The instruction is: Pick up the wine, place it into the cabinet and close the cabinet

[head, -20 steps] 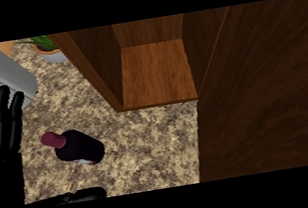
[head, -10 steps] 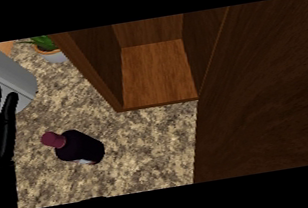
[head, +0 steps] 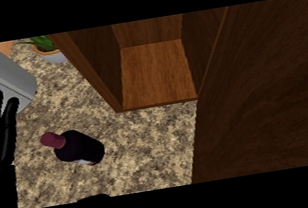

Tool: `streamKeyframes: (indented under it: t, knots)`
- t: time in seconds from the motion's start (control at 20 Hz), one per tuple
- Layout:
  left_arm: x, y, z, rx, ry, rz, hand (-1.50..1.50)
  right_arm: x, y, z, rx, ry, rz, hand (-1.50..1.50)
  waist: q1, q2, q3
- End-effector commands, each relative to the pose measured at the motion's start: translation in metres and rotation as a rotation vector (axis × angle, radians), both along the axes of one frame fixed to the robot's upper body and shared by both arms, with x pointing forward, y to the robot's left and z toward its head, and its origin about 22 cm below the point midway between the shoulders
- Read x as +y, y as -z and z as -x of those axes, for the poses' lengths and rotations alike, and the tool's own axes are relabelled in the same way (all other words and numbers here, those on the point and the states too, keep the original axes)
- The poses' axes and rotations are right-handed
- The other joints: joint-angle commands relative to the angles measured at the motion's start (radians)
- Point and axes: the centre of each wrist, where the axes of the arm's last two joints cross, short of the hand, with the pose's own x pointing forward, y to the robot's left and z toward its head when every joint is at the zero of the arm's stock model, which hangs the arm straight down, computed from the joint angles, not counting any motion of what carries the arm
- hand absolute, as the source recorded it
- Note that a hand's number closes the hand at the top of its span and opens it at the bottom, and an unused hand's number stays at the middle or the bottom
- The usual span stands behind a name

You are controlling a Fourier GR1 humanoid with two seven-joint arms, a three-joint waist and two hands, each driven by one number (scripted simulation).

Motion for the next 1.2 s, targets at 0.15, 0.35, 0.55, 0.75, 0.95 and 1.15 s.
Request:
streamKeyframes:
  t: [0.15,0.35,0.55,0.75,0.95,1.15]
  knots:
    - [0.006,0.016,-0.004,0.043,-0.017,0.005,-1.5,-0.018,-0.024,0.039,-0.076,0.071,0.039,-1.5,-0.007,-0.001,0.0]
    - [0.016,0.023,-0.001,0.034,-0.046,-0.008,-1.5,-0.01,-0.032,0.034,-0.067,0.083,0.021,-1.5,0.0,-0.001,-0.001]
    - [0.032,0.033,-0.021,0.051,-0.062,0.002,-1.5,-0.014,-0.032,0.03,-0.104,0.096,0.04,-1.5,-0.005,0.001,-0.001]
    - [0.029,0.07,-0.016,0.069,-0.055,0.004,-1.5,-0.018,-0.032,0.034,-0.084,0.097,0.045,-1.5,-0.004,0.0,-0.001]
    - [0.031,0.094,-0.027,0.081,-0.083,-0.022,-1.5,-0.008,-0.027,0.035,-0.096,0.089,0.018,-1.5,-0.007,-0.001,-0.001]
    - [0.045,0.109,-0.025,0.088,-0.114,-0.014,-1.5,-0.017,-0.033,0.046,-0.078,0.07,0.022,-1.5,-0.009,-0.001,-0.001]
